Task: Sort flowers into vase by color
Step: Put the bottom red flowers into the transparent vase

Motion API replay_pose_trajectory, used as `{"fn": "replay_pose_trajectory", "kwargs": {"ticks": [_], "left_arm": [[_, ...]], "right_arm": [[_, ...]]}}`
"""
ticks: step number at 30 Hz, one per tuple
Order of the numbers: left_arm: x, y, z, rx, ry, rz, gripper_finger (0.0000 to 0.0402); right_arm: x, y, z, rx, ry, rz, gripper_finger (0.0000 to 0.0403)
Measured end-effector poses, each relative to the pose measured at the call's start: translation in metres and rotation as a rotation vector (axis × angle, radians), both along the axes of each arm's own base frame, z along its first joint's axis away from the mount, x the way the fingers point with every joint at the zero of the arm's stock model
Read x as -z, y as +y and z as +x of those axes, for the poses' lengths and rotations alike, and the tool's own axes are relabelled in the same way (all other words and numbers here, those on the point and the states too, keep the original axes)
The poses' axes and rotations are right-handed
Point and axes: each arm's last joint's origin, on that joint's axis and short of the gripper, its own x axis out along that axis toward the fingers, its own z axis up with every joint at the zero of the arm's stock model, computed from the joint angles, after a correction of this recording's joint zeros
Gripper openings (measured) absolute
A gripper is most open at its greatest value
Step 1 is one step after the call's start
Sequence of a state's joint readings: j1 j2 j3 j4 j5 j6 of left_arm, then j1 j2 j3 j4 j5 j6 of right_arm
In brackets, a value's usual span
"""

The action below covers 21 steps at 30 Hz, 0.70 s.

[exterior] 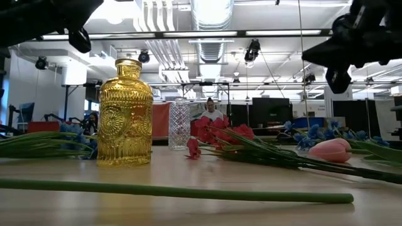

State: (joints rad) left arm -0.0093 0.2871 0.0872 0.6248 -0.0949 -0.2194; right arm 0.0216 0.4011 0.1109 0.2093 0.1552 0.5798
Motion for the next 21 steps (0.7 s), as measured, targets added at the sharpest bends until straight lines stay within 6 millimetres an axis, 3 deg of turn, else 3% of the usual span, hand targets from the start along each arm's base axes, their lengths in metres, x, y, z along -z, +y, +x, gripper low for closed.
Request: {"fn": "replay_pose_trajectory", "kwargs": {"ticks": [5, 10, 14, 21], "left_arm": [[-0.003, 0.001, 0.003, -0.034, -0.035, 0.012, 0.0], [-0.001, 0.004, 0.009, -0.096, -0.033, -0.161, 0.0], [0.003, 0.005, 0.015, -0.118, -0.007, -0.186, 0.0], [0.02, -0.003, 0.028, 0.061, 0.194, 0.149, 0.0]], "right_arm": [[-0.01, 0.0, 0.019, 0.017, 0.205, 0.034, 0.0029], [-0.024, -0.001, 0.035, 0.095, 0.392, 0.108, 0.0029], [-0.035, 0.0, 0.047, 0.092, 0.487, 0.117, 0.0029], [-0.026, 0.012, 0.064, -0.011, 0.612, 0.089, 0.0029]]}}
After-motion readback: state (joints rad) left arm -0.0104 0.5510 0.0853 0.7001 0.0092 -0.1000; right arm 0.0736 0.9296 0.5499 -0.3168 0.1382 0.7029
